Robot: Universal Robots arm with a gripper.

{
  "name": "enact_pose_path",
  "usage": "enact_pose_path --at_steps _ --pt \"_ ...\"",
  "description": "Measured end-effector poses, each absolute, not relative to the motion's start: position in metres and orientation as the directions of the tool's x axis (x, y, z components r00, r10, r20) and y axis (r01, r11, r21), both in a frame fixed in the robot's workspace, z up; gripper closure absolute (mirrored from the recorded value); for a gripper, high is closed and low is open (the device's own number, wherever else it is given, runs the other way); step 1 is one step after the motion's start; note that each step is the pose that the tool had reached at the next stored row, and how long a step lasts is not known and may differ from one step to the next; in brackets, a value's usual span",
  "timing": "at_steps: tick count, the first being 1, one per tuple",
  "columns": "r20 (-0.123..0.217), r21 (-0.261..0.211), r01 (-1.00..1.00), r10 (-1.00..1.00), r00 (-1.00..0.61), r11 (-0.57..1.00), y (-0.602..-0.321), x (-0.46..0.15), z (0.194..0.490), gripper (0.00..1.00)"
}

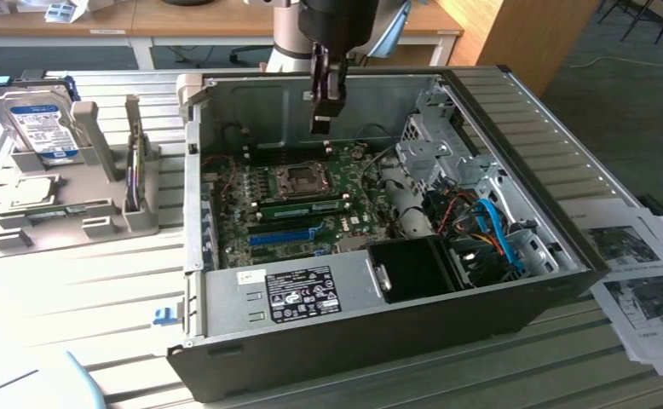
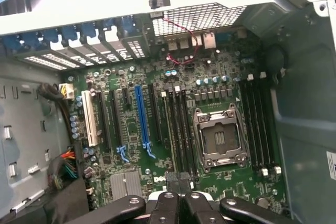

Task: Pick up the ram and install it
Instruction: 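Press down the ram until it locks into place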

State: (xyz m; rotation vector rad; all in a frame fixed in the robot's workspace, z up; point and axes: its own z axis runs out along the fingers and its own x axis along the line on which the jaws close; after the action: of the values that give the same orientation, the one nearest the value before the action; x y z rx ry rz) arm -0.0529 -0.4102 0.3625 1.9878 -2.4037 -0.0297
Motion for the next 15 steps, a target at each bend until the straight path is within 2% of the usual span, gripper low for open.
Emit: enact_pose_path --at_steps 15 --pt "0.005 0.029 -0.932 -0.933 -0.360 0.360 -0.4102 -0.0529 0.3625 0.91"
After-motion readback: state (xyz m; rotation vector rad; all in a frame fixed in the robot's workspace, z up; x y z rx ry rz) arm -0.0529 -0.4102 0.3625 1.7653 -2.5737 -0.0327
